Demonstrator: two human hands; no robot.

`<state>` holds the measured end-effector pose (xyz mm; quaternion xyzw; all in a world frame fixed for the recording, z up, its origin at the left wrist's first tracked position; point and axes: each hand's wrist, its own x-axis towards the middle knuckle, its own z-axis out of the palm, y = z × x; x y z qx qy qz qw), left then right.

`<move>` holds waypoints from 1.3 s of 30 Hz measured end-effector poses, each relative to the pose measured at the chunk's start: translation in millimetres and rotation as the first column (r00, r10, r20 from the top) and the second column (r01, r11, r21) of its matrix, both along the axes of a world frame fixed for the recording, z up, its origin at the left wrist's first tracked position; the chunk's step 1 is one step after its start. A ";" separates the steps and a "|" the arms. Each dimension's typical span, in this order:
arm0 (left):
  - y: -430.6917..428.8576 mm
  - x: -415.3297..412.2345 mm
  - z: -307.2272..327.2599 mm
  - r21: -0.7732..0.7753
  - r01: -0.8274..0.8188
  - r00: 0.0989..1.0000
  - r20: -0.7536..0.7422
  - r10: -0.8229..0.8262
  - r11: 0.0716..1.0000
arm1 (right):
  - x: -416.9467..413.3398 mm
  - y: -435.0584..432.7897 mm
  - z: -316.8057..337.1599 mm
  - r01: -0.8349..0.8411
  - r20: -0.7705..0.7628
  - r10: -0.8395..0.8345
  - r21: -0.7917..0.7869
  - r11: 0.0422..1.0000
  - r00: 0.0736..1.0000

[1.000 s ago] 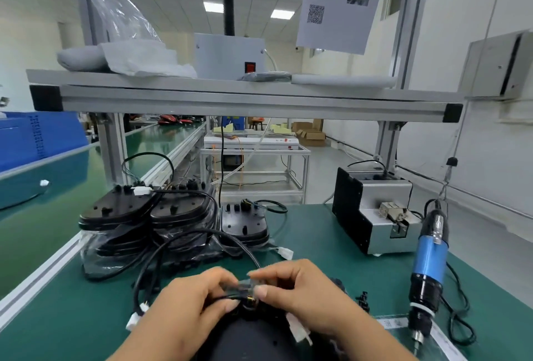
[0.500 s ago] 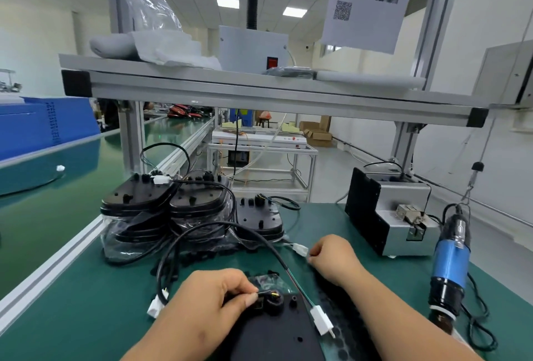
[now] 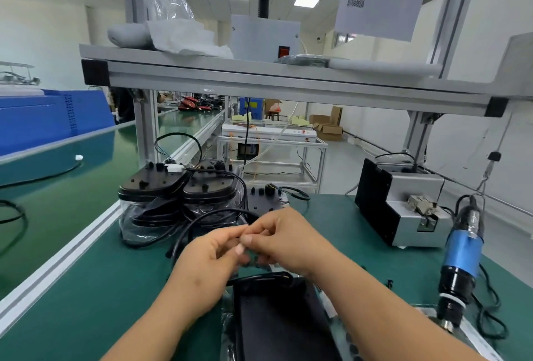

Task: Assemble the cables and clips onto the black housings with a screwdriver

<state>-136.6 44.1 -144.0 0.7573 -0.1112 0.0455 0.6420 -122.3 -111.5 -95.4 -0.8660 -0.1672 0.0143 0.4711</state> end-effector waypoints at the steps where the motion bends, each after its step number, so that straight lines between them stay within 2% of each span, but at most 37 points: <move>1: -0.3 -0.5 0.4 -0.031 0.011 1.000 -0.026 -0.012 0.999 | 0.3 0.8 -3.0 0.012 -0.026 -0.010 0.063 0.998 1.000; 5: -3.8 -3.0 1.4 -0.083 0.041 0.996 -0.077 -0.048 0.996 | 1.1 -3.9 -11.9 0.067 -0.134 -0.029 0.285 0.956 0.991; 10: -5.1 -2.2 1.4 -0.173 -0.013 0.997 -0.075 0.000 0.985 | -0.5 -12.3 -15.1 0.047 -0.273 0.116 0.527 0.848 0.955; 15: -6.9 -1.7 -0.1 -0.193 -0.044 0.997 -0.076 0.030 0.980 | -5.9 -14.6 -17.1 0.034 -0.230 0.140 0.619 0.785 0.963; 22: -11.5 -3.2 -0.9 -0.147 -0.108 0.994 -0.014 0.107 0.983 | -9.3 -18.3 -20.7 0.017 -0.209 0.164 0.664 0.748 0.964; 27: -13.7 -8.1 0.7 -0.064 -0.102 0.993 0.057 0.105 0.993 | -11.5 -18.0 -19.1 -0.024 -0.072 0.066 0.469 0.883 0.995; 30: -8.5 -11.3 1.8 0.171 -0.012 0.996 0.089 -0.004 0.985 | -9.6 -30.5 -15.6 0.034 -0.048 -0.020 0.312 0.949 0.999; 33: -8.5 -16.2 2.8 0.392 0.070 0.988 0.102 -0.119 0.917 | -9.8 -41.2 -16.6 0.029 -0.065 -0.020 0.129 0.991 0.998; 35: -8.5 -17.4 5.1 0.462 0.051 0.982 0.137 -0.128 0.885 | -9.5 -41.9 -17.1 0.005 -0.075 0.001 0.085 0.996 0.997; 39: -3.7 -16.8 8.5 0.494 0.056 0.980 0.139 -0.143 0.868 | -8.2 -39.8 -16.7 -0.025 -0.116 0.033 0.073 0.997 0.993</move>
